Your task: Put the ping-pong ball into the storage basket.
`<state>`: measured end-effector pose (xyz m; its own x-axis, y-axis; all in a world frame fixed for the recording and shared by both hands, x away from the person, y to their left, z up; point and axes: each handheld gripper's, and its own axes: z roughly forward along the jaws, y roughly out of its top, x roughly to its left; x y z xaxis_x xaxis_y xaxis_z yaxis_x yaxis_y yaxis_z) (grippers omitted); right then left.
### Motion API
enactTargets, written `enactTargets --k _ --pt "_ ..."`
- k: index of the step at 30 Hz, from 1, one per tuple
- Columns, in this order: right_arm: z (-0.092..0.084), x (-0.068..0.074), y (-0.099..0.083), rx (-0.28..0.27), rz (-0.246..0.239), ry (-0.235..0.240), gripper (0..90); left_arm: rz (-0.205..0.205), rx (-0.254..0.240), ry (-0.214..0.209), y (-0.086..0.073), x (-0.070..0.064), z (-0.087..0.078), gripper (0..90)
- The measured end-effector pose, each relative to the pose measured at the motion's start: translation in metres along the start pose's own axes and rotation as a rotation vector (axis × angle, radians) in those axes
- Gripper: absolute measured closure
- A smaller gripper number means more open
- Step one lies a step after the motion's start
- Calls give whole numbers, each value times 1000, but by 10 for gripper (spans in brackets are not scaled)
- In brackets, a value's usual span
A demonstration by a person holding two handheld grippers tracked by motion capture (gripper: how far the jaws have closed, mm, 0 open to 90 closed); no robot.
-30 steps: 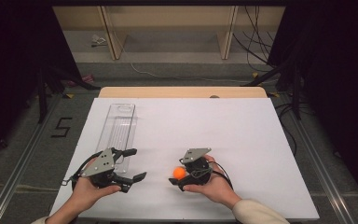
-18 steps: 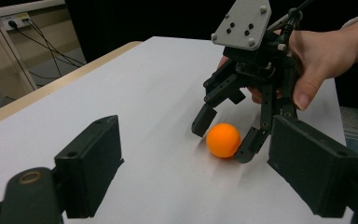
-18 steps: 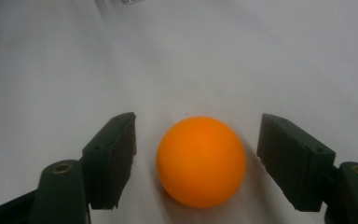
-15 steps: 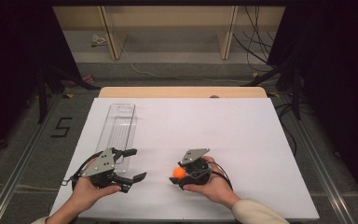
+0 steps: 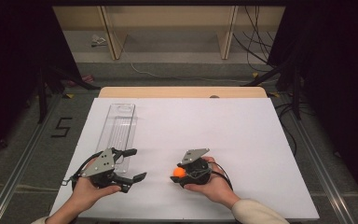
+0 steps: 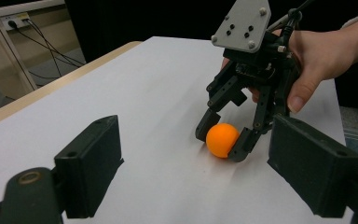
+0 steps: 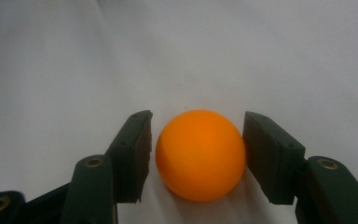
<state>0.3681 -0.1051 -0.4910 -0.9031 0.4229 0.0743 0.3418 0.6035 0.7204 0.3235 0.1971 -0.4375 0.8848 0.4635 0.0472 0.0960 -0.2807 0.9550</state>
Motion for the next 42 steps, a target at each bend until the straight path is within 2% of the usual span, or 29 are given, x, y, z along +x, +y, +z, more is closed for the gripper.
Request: enactTargets --k 9,42 --pt "-1 0 1 2 -3 5 507 0 0 0 0 0 0 168" --pt "-16 1 13 -72 -12 -11 511 -2 -4 2 0 0 -1 168"
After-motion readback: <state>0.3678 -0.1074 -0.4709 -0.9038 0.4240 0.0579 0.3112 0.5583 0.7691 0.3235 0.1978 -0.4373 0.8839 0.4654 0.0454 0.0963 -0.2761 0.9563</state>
